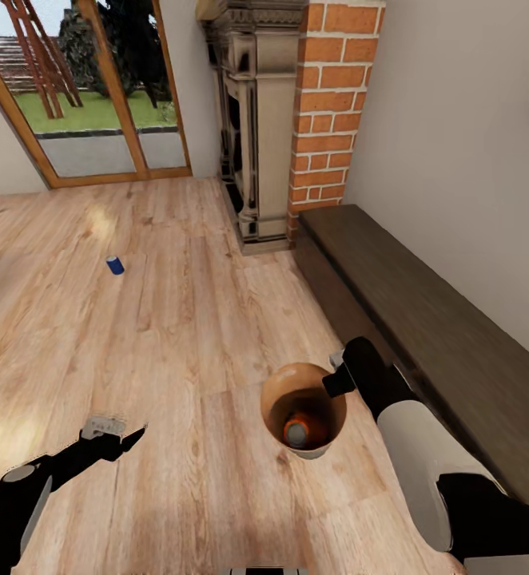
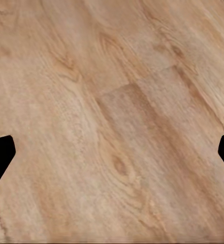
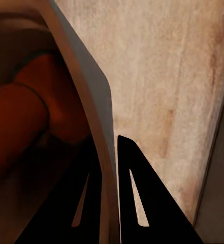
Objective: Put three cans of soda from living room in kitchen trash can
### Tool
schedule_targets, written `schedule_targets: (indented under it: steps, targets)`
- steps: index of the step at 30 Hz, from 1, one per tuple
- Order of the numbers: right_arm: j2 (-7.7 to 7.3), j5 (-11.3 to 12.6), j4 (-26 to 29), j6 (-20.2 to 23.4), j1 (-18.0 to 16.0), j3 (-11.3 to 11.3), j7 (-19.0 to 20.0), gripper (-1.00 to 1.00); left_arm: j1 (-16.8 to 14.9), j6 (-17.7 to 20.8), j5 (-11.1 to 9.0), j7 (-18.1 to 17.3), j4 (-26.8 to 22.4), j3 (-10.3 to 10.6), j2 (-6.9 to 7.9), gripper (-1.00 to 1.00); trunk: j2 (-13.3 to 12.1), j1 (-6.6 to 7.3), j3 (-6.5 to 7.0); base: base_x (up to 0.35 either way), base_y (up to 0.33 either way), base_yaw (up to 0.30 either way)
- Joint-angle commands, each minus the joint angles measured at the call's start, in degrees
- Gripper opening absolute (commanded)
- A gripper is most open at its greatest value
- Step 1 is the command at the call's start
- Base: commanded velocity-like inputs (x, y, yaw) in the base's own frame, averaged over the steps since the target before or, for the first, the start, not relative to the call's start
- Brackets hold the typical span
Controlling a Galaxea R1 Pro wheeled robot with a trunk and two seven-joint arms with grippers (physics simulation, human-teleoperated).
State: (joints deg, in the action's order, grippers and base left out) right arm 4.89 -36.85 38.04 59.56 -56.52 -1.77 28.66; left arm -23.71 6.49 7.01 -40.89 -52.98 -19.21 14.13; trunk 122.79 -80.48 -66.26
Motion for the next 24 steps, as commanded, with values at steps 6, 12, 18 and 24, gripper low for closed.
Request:
schedule_targets:
  steps: [6, 12, 18, 24]
  targets:
    - [-0.02, 2.06, 0.06, -1.4, 0.91, -2.57, -0.05, -1.0, 0.1, -5.52, -1.85, 0.5, 5.19, -0.03, 0.01, 1.0, 0.0, 0.01, 0.01, -0.076, 0.262, 0.0]
    - [-0.23, 2.11, 0.1, -3.65, 3.35, -3.22, 0.15, -1.0, 0.14, -7.93, -2.25, 0.61, 7.07, 0.02, 0.02, 1.0, 0.0, 0.01, 0.01, -0.017, 0.273, 0.0]
    - [-0.53, 2.01, 0.02, -8.28, 5.89, -3.36, 0.31, -1.0, 0.15, -8.87, -2.43, 0.63, 8.19, 0.03, -0.02, 1.0, 0.0, 0.01, 0.01, -0.003, 0.277, 0.0]
    - [-2.77, 2.02, 0.08, -11.99, 6.22, -3.33, 1.17, -1.0, 0.54, -9.42, -2.39, 0.64, 8.4, 0.05, -0.07, 1.0, 0.0, 0.01, 0.01, 0.0, 0.247, 0.0]
